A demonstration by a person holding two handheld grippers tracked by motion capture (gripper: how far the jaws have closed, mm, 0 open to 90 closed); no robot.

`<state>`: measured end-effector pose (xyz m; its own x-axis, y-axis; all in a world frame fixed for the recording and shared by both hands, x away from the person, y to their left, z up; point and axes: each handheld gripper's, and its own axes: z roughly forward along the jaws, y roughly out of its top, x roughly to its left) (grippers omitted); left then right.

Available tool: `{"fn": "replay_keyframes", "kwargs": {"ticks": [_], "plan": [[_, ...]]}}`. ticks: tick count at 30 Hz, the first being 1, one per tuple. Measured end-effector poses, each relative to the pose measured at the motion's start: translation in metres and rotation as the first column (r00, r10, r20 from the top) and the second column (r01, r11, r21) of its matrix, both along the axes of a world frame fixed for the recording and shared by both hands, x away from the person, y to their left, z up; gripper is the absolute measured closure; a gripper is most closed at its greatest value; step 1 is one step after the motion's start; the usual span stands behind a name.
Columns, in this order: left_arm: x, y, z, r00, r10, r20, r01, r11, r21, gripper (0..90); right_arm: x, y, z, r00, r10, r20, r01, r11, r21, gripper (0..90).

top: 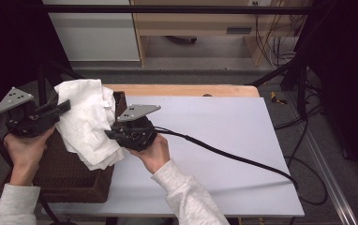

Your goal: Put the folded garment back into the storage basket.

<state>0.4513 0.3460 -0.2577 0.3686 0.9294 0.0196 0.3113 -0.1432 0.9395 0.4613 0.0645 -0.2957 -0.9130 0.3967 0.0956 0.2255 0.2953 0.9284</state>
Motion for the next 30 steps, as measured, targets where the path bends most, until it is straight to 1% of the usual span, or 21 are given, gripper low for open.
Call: {"fn": "replay_keyframes", "kwargs": {"ticks": [6, 7, 8, 9, 10, 11, 12, 13, 18, 23, 30], "plan": [[0.0, 0.006, 0.001, 0.9997, 0.023, 0.002, -0.023, 0.9996, 0.013, 75.2, 0.002, 0.011, 0.0, 1.0, 0.006, -0.001, -0.006, 1.0, -0.004, 84.1], [0.001, 0.009, 0.001, 0.9995, 0.033, 0.0, -0.033, 0.9993, 0.015, 75.2, 0.002, 0.018, 0.0, 0.9999, 0.01, 0.0, -0.01, 1.0, -0.009, 84.1], [0.001, 0.009, 0.001, 0.9995, 0.033, 0.0, -0.033, 0.9993, 0.015, 75.2, 0.002, 0.018, 0.0, 0.9999, 0.01, 0.0, -0.01, 1.0, -0.009, 84.1], [0.001, 0.013, 0.002, 0.9991, 0.041, 0.007, -0.041, 0.9989, 0.023, 75.1, 0.002, 0.022, 0.0, 0.9999, 0.012, 0.003, -0.012, 1.0, -0.01, 84.1], [0.001, 0.013, 0.002, 0.9991, 0.041, 0.007, -0.041, 0.9989, 0.023, 75.2, 0.002, 0.022, 0.0, 0.9999, 0.012, 0.003, -0.012, 1.0, -0.01, 84.1], [0.0, 0.016, 0.001, 0.9989, 0.047, 0.002, -0.047, 0.9986, 0.023, 75.1, 0.002, 0.026, -0.001, 0.9999, 0.014, 0.003, -0.014, 1.0, -0.007, 84.1], [0.0, 0.016, 0.001, 0.9989, 0.047, 0.002, -0.047, 0.9986, 0.023, 75.1, 0.003, 0.027, -0.001, 0.9999, 0.014, 0.002, -0.014, 1.0, -0.009, 84.1], [0.001, 0.019, 0.0, 0.9986, 0.053, 0.007, -0.053, 0.9981, 0.03, 75.0, 0.004, 0.03, -0.002, 0.9999, 0.014, 0.0, -0.014, 1.0, -0.01, 84.1], [0.002, 0.026, -0.003, 0.9976, 0.07, -0.004, -0.07, 0.9972, 0.029, 75.0, 0.006, 0.038, -0.005, 0.9999, 0.016, -0.004, -0.016, 1.0, -0.009, 84.1], [0.002, 0.034, -0.005, 0.9966, 0.082, -0.01, -0.082, 0.9962, 0.03, 74.8, 0.008, 0.046, -0.01, 0.9997, 0.017, -0.019, -0.017, 1.0, 0.0, 84.1], [0.002, 0.042, -0.007, 0.9949, 0.1, -0.016, -0.099, 0.9945, 0.033, 74.8, 0.009, 0.057, -0.013, 0.9995, 0.025, -0.019, -0.025, 1.0, -0.004, 84.1]]}}
